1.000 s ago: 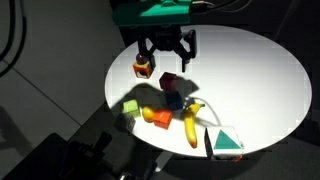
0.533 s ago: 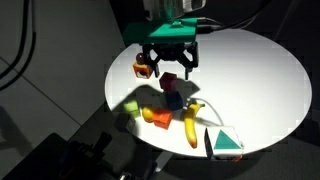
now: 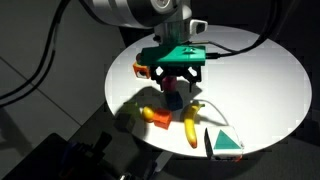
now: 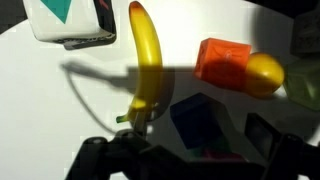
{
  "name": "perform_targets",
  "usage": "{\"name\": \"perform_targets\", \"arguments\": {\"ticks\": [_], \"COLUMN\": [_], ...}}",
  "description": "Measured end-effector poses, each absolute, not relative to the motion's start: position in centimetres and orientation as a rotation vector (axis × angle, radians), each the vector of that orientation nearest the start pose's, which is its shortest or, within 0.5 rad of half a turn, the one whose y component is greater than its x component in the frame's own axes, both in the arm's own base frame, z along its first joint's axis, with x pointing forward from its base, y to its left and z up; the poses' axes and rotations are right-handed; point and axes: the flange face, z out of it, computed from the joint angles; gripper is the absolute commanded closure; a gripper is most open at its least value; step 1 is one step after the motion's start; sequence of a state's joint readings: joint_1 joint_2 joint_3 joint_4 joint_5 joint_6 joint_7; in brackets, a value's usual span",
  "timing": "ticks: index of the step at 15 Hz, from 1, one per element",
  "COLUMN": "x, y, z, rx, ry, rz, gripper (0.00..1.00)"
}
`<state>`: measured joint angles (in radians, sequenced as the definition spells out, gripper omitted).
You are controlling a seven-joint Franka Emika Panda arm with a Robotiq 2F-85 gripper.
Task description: Put the blue block on top of the pink block
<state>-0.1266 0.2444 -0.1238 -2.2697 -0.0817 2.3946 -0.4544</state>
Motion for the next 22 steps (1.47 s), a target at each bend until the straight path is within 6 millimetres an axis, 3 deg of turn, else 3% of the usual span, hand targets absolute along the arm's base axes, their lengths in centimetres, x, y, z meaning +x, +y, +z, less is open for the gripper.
{"name": "perform_targets", "arguments": {"ticks": [10,22], "x": [51.1,53.0], "y": [-12.7,-11.6], "z": [20.9,18.2], "rx": [-3.056,-3.03], "ry": [-0.7,-0.778], "rz": [0.272,0.311], "gripper": [0.0,0.0]}}
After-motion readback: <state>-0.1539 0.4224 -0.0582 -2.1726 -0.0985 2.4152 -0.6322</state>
